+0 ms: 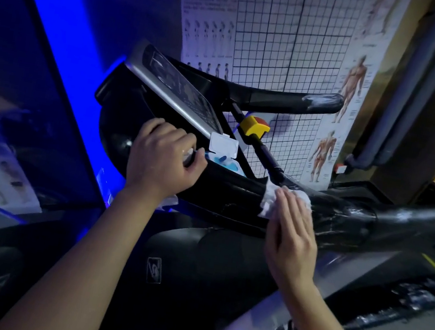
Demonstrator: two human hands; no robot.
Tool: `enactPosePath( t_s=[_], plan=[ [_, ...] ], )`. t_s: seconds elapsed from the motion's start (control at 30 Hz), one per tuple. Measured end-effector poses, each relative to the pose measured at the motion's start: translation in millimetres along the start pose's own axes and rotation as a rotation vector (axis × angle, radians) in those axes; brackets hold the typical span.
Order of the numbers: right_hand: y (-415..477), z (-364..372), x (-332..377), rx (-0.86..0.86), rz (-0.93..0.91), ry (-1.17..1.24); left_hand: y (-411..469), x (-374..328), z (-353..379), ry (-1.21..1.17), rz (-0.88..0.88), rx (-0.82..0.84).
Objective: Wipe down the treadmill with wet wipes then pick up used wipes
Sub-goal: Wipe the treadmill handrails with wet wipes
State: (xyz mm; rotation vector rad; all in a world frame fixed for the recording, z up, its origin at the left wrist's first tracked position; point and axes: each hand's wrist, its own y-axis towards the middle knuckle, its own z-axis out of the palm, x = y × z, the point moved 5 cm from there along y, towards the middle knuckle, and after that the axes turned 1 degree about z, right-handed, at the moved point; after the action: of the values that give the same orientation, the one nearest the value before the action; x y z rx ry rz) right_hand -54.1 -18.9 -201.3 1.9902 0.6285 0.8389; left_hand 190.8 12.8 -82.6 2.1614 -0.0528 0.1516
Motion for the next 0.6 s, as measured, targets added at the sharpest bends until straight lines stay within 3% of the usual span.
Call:
enactPosePath(
  t_s=[0.23, 0.33, 0.5, 0.6],
  plan=[
    [20, 41, 84, 0.03, -0.004, 0.12, -1, -3, -2, 0.003, -0.051, 0.002],
    [11, 24, 50, 0.041, -0.043, 0.069, -4, -5, -2, -0.002, -0.085, -0.008],
    [-8, -13, -45, 0.023, 0.139, -0.086, -13, -12, 1, 0.006, -0.102, -0.073],
    [6, -7, -23, -0.018, 0.232, -0.06, -13, -12, 2, 0.011, -0.097, -0.099]
  ],
)
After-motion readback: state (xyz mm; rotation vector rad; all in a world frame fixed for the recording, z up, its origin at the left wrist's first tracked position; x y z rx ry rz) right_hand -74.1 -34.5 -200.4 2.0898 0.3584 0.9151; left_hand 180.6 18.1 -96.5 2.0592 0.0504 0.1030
